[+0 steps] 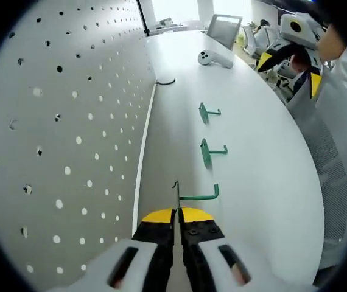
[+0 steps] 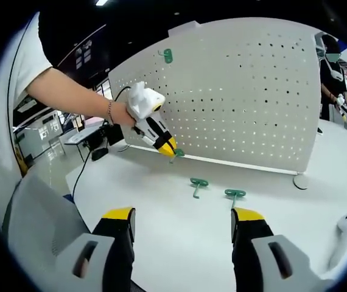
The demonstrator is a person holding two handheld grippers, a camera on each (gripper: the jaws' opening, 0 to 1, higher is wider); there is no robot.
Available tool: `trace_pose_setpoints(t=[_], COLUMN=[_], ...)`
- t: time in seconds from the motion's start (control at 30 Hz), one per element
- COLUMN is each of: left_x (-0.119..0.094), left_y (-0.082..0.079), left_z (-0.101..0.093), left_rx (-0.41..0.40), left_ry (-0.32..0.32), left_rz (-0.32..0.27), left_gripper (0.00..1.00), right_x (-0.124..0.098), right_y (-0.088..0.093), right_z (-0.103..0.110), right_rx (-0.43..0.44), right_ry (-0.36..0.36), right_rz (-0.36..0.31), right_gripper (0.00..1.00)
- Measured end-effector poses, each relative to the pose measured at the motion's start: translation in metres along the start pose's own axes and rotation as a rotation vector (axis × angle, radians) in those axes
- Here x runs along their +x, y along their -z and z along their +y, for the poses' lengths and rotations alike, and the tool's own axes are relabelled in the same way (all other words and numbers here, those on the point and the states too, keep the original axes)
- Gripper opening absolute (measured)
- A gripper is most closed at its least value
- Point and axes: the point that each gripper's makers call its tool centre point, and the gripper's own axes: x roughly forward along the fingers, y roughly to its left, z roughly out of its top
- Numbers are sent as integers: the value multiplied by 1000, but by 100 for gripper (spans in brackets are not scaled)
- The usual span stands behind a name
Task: Insert the hook assembly into the mounting plate slot until the hook locks in place.
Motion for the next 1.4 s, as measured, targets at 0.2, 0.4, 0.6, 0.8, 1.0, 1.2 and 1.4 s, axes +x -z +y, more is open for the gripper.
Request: trace_pose_setpoints(t=[0.2,0.4,0.6,0.8,1.0,1.2,1.4], left_x=[-7,-17,-29,-39,-47,-59,-73], left_y=[-5,-14,-26,-34,-39,-47,-53], left_z=[0,0,-1,-4,-10,-12,-15], left_rx=[-28,-52,-87,-99,-114,-135,-162], left_ry=[-15,-37,-58,-80,-95,-115,-145], left_rz=[-30,-75,-149,-198,-235,-289,-336], left_gripper=[3,3,3,3,3,3,3], right_x=[0,0,-1,-1,-1,-2,-3], right_y=[-1,-2,-3,-5,-6,-7,-9], right_z=[-1,-1,-1,-1,0,-1,-1], right_rx=[-4,-5,-6,-3,-7,-5,2], right_ry=[3,1,1,3,0,1,2], right_rz=[-6,-13,-19,-24,-29,-35,-45], right_gripper=[64,64,63,63,63,63,63])
